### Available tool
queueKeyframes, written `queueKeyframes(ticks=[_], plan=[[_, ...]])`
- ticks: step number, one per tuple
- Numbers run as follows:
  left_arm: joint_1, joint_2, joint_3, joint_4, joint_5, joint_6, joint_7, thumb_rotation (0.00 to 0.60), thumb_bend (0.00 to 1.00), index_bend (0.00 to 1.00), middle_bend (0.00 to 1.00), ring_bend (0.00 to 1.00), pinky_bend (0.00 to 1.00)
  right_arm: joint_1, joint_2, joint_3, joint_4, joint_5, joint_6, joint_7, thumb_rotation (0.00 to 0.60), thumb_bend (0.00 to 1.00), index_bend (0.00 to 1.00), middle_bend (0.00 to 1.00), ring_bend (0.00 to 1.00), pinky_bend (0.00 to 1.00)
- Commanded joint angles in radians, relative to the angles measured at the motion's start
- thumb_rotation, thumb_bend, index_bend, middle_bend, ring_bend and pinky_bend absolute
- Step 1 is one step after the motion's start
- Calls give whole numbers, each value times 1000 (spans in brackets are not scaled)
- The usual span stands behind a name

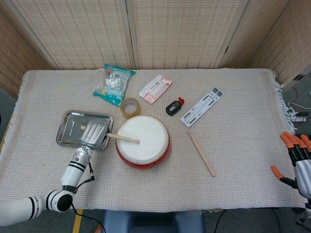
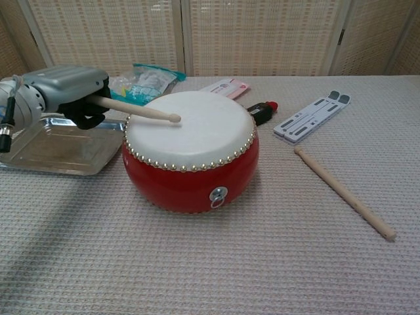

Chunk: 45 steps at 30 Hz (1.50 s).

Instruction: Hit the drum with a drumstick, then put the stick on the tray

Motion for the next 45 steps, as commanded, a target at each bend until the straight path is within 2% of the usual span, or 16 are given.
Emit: queueKeyframes(ticks=[1, 4, 8, 11, 13, 15, 18, 22, 26, 31, 34, 37, 39, 42, 45], plan=[[26, -1, -49, -25, 35, 58, -141, 600, 682, 1000, 1000, 1000, 1000, 1, 0, -1, 0, 1, -3, 0, 600, 253, 0, 53, 0, 0], [15, -5, -35, -1, 47, 39, -128, 600, 681, 1000, 1000, 1000, 1000, 1, -1, -1, 0, 3, -5, 1, 600, 253, 0, 53, 0, 0], [-17, -4, 19, 41, 43, -11, 5, 600, 681, 1000, 1000, 1000, 1000, 1, 0, -2, 0, 6, -8, 0, 600, 254, 0, 53, 0, 0], [-39, -3, 48, 50, -20, -52, 119, 600, 681, 1000, 1000, 1000, 1000, 0, 1, -4, 1, 8, -10, 4, 600, 253, 0, 53, 0, 0], [-42, 1, 43, 33, -64, -59, 140, 600, 681, 1000, 1000, 1000, 1000, -2, 1, -3, 3, 9, -7, 6, 600, 253, 0, 53, 0, 0], [-30, -5, 16, 13, -75, -30, 91, 600, 681, 1000, 1000, 1000, 1000, -3, 1, -3, 5, 10, -5, 9, 600, 253, 0, 53, 0, 0], [3, -19, -27, 1, -24, 42, -41, 600, 681, 1000, 1000, 1000, 1000, -2, 0, -2, 7, 8, -4, 10, 600, 253, 0, 53, 0, 0], [24, -23, -49, 5, 39, 87, -145, 600, 680, 1000, 1000, 1000, 1000, 1, -2, -2, 8, 7, -9, 12, 600, 253, 0, 53, 0, 0], [11, -11, -38, 14, 33, 47, -127, 600, 679, 1000, 1000, 1000, 1000, 2, -4, -2, 10, 9, -11, 12, 600, 253, 0, 53, 0, 0], [-29, -12, 28, 60, -7, -13, 71, 600, 680, 1000, 1000, 1000, 1000, 1, -4, -2, 11, 10, -9, 14, 600, 253, 0, 53, 0, 0], [-39, -8, 31, 37, -63, -27, 129, 600, 679, 1000, 1000, 1000, 1000, 0, -3, -2, 12, 11, -8, 15, 600, 254, 0, 53, 0, 0], [-17, -18, -7, 9, -59, 22, 48, 600, 679, 1000, 1000, 1000, 1000, -1, -3, -2, 12, 11, -8, 16, 600, 254, 0, 53, 0, 0], [5, -24, -28, -5, -19, 66, -36, 600, 680, 1000, 1000, 1000, 1000, -1, -4, -2, 13, 11, -6, 16, 600, 254, 0, 53, 0, 0], [28, -27, -37, -18, 23, 99, -118, 600, 680, 1000, 1000, 1000, 1000, -1, -7, -2, 15, 11, -7, 17, 600, 254, 0, 53, 0, 0], [26, -16, -32, -17, 18, 78, -113, 600, 678, 1000, 1000, 1000, 1000, 1, -7, -2, 15, 11, -11, 16, 600, 254, 0, 53, 0, 0]])
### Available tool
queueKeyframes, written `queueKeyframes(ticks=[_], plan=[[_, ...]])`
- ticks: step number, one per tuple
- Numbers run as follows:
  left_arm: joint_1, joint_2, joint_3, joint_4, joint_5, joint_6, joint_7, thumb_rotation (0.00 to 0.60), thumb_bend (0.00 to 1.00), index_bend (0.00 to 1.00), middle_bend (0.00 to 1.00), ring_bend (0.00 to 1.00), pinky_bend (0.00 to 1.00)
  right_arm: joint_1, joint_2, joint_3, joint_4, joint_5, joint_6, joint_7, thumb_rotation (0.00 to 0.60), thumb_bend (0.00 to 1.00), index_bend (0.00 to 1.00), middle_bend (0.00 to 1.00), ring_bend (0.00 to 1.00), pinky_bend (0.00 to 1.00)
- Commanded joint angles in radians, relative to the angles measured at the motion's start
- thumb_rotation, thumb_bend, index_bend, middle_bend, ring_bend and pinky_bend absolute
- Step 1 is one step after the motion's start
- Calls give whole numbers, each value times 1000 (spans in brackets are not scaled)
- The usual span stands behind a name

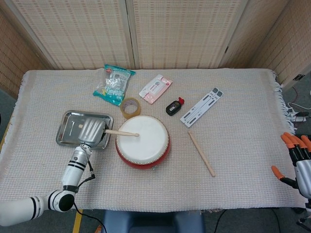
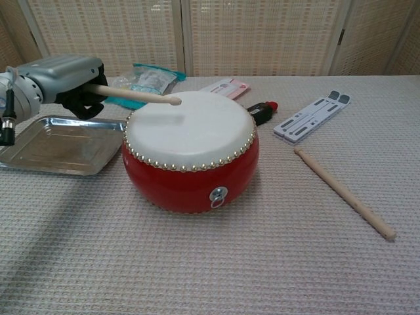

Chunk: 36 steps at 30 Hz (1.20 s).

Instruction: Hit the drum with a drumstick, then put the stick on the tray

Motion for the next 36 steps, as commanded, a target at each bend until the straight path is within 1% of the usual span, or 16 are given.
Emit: queueKeyframes(ticks=[1, 5, 7, 9, 12, 15, 17, 18, 21, 22, 26, 31, 33, 35, 36], plan=[[14, 6, -7, -11, 23, 13, -57, 600, 678, 1000, 1000, 1000, 1000, 1, -1, 0, 1, -1, -1, 0, 600, 253, 0, 53, 0, 0], [-13, 3, 42, 47, 29, -12, 83, 600, 678, 999, 1000, 1000, 1000, 1, 0, 0, 3, 4, -3, 3, 600, 253, 0, 53, 0, 0], [-24, 6, 58, 53, -1, -44, 133, 600, 677, 998, 1000, 1000, 1000, 0, -1, 0, 5, 7, -5, 6, 600, 253, 0, 53, 0, 0], [-31, 14, 61, 43, -38, -66, 166, 600, 679, 997, 1000, 1000, 1000, 0, -2, 0, 6, 7, -5, 5, 600, 253, 0, 53, 0, 0], [-29, 23, 49, 15, -64, -66, 156, 600, 678, 997, 1000, 1000, 1000, 0, -1, 1, 4, 6, -4, 1, 600, 253, 0, 53, 0, 0], [-21, 31, 35, -2, -41, -32, 129, 600, 679, 997, 1000, 1000, 1000, 2, -1, 1, 0, 3, -4, -5, 600, 253, 0, 53, 0, 0], [-11, 33, 17, -18, -30, -14, 80, 600, 678, 997, 1000, 1000, 1000, 3, -1, 1, -3, 2, -5, -7, 600, 253, 0, 53, 0, 0], [-3, 38, 2, -34, -32, -14, 36, 600, 678, 997, 1000, 1000, 1000, 3, -1, 1, -4, 2, -5, -8, 600, 253, 0, 53, 0, 0], [5, 56, -26, -61, -48, -33, -44, 600, 674, 996, 1000, 1000, 1000, 3, -1, 0, -5, 2, -6, -11, 600, 253, 0, 53, 0, 0], [5, 62, -27, -63, -49, -41, -52, 600, 673, 996, 1000, 1000, 1000, 3, -2, -1, -5, 3, -7, -11, 600, 253, 0, 53, 0, 0], [-5, 67, -8, -42, -57, -67, -32, 600, 672, 992, 1000, 1000, 1000, 1, -3, 0, -2, 8, -8, -8, 600, 253, 0, 53, 0, 0], [-32, 47, 50, 22, -67, -83, 99, 600, 673, 991, 1000, 1000, 1000, 2, -3, -1, 1, 9, -11, -6, 600, 254, 0, 53, 0, 0], [-34, 46, 55, 26, -72, -85, 113, 600, 673, 991, 1000, 1000, 1000, 2, -2, -1, 1, 10, -12, -6, 600, 254, 0, 53, 0, 0], [-42, 46, 69, 29, -95, -99, 154, 600, 674, 991, 1000, 1000, 1000, 2, -2, -1, 1, 10, -13, -6, 600, 254, 0, 53, 0, 0], [-40, 45, 57, 12, -120, -102, 141, 600, 674, 991, 1000, 1000, 1000, 2, -2, -1, 1, 12, -13, -7, 600, 253, 0, 53, 0, 0]])
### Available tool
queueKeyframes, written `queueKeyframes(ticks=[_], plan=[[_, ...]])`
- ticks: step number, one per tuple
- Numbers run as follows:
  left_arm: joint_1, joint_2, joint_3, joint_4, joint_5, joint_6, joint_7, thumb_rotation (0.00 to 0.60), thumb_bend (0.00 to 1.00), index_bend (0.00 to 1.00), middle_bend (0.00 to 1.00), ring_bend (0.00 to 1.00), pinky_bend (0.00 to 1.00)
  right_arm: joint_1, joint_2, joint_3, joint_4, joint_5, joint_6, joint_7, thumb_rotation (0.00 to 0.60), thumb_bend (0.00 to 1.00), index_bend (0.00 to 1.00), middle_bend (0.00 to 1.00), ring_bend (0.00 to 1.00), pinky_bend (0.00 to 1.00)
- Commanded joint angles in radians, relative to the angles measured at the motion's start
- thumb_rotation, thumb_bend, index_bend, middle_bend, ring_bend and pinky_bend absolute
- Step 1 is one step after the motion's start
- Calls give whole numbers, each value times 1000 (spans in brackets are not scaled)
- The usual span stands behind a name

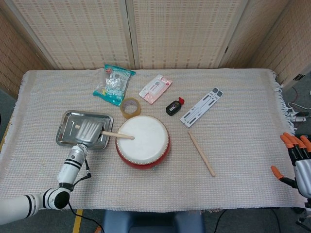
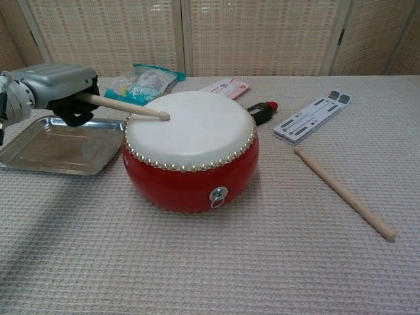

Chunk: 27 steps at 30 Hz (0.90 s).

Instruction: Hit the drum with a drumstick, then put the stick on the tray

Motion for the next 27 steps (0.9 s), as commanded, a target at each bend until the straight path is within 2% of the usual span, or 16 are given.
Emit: queueKeyframes(ticks=[1, 6, 9, 14, 17, 21, 24, 27], plan=[[-3, -10, -9, -13, -41, 2, -9, 600, 674, 991, 1000, 1000, 1000, 0, 1, 0, -1, 2, -1, -1, 600, 253, 0, 53, 0, 0], [46, -47, -66, -11, 57, 98, -224, 600, 674, 991, 1000, 1000, 1000, 1, 1, -1, 0, 7, -9, -1, 600, 254, 0, 53, 0, 0], [57, -64, -67, 25, 116, 122, -289, 600, 673, 990, 1000, 1000, 1000, 3, 4, -3, -3, 13, -22, -4, 600, 253, 0, 53, 0, 0], [54, -73, -43, 64, 142, 109, -262, 600, 673, 987, 1000, 1000, 1000, 9, 14, -11, -18, 23, -54, -16, 600, 254, 0, 53, 0, 0], [43, -68, -17, 74, 135, 79, -193, 600, 673, 986, 1000, 1000, 1000, 14, 19, -15, -29, 34, -78, -28, 600, 253, 0, 53, 0, 0], [17, -29, 18, 39, 65, 3, -46, 600, 672, 983, 1000, 995, 1000, 17, 19, -18, -37, 35, -88, -41, 600, 254, 0, 53, 0, 0], [22, -37, -6, 22, 41, 45, -32, 600, 673, 982, 1000, 993, 1000, 18, 17, -20, -37, 31, -89, -45, 600, 254, 0, 53, 0, 0], [36, -36, -47, 1, 33, 64, -114, 600, 674, 983, 1000, 993, 1000, 18, 16, -22, -37, 32, -91, -45, 600, 254, 0, 53, 0, 0]])
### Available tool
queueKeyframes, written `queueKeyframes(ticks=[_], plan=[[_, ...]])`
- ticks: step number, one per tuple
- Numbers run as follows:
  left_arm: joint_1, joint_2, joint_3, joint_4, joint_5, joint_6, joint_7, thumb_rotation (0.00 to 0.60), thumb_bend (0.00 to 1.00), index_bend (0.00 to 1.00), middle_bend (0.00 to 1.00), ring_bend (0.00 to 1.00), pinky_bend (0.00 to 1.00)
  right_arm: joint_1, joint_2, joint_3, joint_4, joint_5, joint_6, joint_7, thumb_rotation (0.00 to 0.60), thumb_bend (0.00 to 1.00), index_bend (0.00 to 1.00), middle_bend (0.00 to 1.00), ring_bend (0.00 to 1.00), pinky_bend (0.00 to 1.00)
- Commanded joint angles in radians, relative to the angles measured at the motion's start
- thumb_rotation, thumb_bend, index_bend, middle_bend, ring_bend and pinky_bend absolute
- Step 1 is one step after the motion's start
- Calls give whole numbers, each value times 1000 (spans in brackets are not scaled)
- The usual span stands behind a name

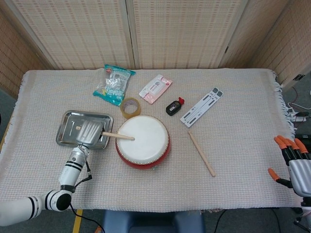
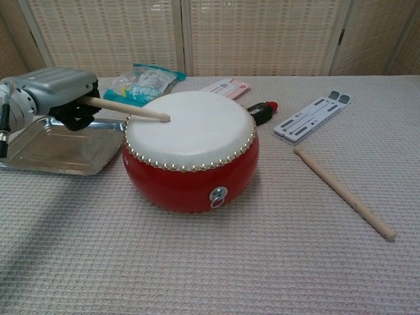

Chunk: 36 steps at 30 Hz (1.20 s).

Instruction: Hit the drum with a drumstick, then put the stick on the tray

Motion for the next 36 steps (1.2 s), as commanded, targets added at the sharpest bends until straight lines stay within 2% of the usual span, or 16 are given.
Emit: queueKeyframes(ticks=[1, 5, 10, 14, 21, 30, 36], plan=[[12, 10, -50, -36, -23, 21, -117, 600, 674, 983, 1000, 993, 1000, 0, 0, 0, 0, -1, 1, 0, 600, 254, 0, 53, 0, 0], [24, 12, -107, -11, -26, 32, -237, 600, 673, 984, 1000, 993, 1000, -1, 0, -2, 0, -5, 4, -1, 600, 254, 0, 53, 0, 0], [29, -23, -157, 107, -34, 35, -365, 600, 672, 983, 1000, 993, 1000, -2, -2, -2, 3, -7, 7, 0, 600, 254, 0, 53, 0, 0], [16, -52, -150, 245, -20, 10, -382, 600, 671, 981, 1000, 990, 1000, -2, -1, 0, 7, -1, 5, 5, 600, 253, 0, 53, 0, 0], [-16, -111, -104, 514, 37, -134, -486, 600, 666, 978, 1000, 982, 1000, 1, -3, 2, 13, 5, -1, 10, 600, 253, 0, 53, 0, 0], [-47, -193, -49, 702, 120, -251, -584, 600, 656, 968, 1000, 961, 1000, 3, 2, 4, -2, 6, -2, -7, 600, 254, 0, 53, 0, 0], [-64, -229, -24, 789, 169, -282, -603, 600, 641, 950, 985, 922, 1000, -1, 6, 5, -14, 10, 3, -19, 600, 254, 0, 53, 0, 0]])
